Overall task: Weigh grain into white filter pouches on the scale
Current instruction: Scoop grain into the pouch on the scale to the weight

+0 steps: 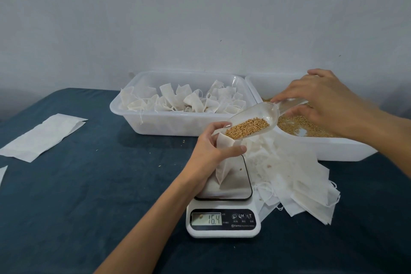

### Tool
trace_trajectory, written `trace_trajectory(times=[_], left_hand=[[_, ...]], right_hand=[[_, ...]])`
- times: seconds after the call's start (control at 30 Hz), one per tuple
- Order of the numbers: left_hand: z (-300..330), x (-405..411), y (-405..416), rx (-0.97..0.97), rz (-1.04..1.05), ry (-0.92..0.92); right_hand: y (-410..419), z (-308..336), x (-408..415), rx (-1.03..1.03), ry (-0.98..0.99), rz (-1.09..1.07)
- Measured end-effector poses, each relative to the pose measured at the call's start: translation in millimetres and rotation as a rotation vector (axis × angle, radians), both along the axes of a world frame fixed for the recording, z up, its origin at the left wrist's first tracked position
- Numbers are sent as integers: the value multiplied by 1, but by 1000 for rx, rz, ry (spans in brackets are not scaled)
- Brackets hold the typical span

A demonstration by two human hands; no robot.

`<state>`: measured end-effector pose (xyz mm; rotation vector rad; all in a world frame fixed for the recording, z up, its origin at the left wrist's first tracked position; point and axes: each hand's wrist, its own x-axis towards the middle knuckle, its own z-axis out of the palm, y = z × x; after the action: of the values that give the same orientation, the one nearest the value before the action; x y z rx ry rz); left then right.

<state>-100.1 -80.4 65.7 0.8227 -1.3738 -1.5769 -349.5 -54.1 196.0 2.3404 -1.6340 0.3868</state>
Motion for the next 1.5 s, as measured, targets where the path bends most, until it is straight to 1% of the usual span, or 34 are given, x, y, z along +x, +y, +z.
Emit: trace_trajectory(times=[0.67, 1.5], left_hand=[[-1, 0, 0, -1, 13, -65], [2, 1, 2, -13, 19, -68]], right_hand=[[1, 0, 1, -2, -3, 7], [1, 1, -2, -13, 11, 9]])
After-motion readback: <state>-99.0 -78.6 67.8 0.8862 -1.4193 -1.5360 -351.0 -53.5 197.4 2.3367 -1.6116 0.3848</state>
